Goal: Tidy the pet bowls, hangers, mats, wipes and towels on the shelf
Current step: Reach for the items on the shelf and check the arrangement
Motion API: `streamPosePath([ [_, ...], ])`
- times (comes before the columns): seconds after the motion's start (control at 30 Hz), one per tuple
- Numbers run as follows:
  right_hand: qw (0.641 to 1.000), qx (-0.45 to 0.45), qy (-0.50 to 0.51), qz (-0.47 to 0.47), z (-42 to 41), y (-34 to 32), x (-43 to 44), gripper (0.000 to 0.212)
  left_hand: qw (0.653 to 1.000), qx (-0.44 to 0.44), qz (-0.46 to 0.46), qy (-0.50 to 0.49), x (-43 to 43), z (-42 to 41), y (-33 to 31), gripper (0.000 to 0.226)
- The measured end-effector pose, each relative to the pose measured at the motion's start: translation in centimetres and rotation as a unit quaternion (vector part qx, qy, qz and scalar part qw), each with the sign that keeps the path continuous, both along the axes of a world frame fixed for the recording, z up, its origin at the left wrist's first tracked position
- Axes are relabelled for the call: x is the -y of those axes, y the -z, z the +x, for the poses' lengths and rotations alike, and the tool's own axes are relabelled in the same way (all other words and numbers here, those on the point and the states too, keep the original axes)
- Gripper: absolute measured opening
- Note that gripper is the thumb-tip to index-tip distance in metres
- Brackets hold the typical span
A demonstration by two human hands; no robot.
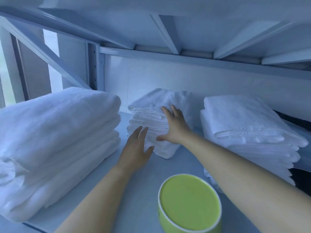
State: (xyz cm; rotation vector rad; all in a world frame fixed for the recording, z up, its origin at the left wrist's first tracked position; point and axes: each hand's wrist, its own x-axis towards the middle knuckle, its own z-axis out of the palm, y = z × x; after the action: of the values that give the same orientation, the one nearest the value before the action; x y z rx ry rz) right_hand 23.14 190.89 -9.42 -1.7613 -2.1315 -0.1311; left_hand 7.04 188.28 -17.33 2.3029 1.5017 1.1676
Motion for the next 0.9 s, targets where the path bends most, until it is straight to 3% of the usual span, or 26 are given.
streamPosePath([
  [0.43, 0.999, 0.026, -0.026, -0.014, 1.3, 0.3, -0.5, 0.108, 1.0, -0.008, -0.019, 0.005, 0.1, -0.4, 0.2, 0.067],
  [0.77, 0.995, 0.089, 0.034, -0.025, 1.5, -0.5, 0.6, 0.104, 1.0, -0.025, -0.011, 0.012, 0.2, -0.1, -0.1, 0.065],
  [0.9, 0.997, 0.059, 0.048, -0.008, 1.3, -0.5, 1.3, 0.1, 0.999, -0.022, -0.014, 0.02, 0.5, -0.2, -0.5, 0.063],
])
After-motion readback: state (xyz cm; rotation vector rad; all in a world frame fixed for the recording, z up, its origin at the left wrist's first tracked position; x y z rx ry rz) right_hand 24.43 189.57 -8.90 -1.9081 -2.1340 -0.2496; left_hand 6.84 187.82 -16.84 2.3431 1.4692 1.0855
